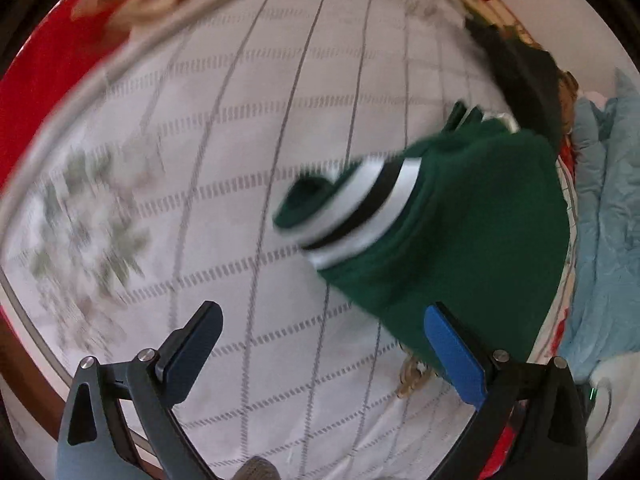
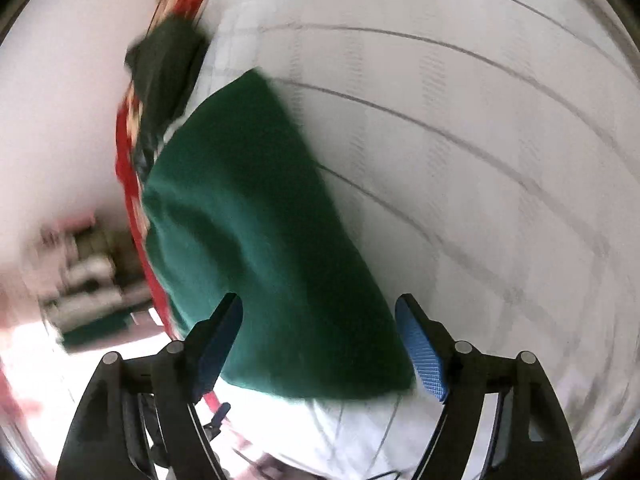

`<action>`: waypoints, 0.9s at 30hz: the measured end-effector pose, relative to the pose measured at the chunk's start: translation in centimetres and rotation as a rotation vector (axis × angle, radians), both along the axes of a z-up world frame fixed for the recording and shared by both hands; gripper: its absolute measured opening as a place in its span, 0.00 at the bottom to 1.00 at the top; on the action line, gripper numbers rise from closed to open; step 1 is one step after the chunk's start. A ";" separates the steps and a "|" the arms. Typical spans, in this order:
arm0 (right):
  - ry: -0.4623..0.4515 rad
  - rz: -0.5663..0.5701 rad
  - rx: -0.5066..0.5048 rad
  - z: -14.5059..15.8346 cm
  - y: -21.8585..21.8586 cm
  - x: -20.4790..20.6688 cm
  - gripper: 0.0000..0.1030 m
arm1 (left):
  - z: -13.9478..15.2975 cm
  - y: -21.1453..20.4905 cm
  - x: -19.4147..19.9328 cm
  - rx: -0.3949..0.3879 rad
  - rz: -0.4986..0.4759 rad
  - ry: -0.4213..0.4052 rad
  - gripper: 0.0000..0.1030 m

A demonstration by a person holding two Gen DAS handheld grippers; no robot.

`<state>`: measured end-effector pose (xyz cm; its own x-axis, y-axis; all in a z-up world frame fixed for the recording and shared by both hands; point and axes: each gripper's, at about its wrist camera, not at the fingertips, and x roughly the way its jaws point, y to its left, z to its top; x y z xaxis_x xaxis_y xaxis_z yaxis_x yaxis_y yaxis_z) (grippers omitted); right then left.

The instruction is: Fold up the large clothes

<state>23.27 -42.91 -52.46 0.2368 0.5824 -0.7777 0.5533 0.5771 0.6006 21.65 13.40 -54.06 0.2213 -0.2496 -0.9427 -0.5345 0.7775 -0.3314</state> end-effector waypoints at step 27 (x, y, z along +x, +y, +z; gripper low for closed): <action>-0.311 -0.443 0.456 -10.6 10.2 -0.9 0.41 | -5.6 -3.7 10.9 0.200 -0.412 -0.050 1.00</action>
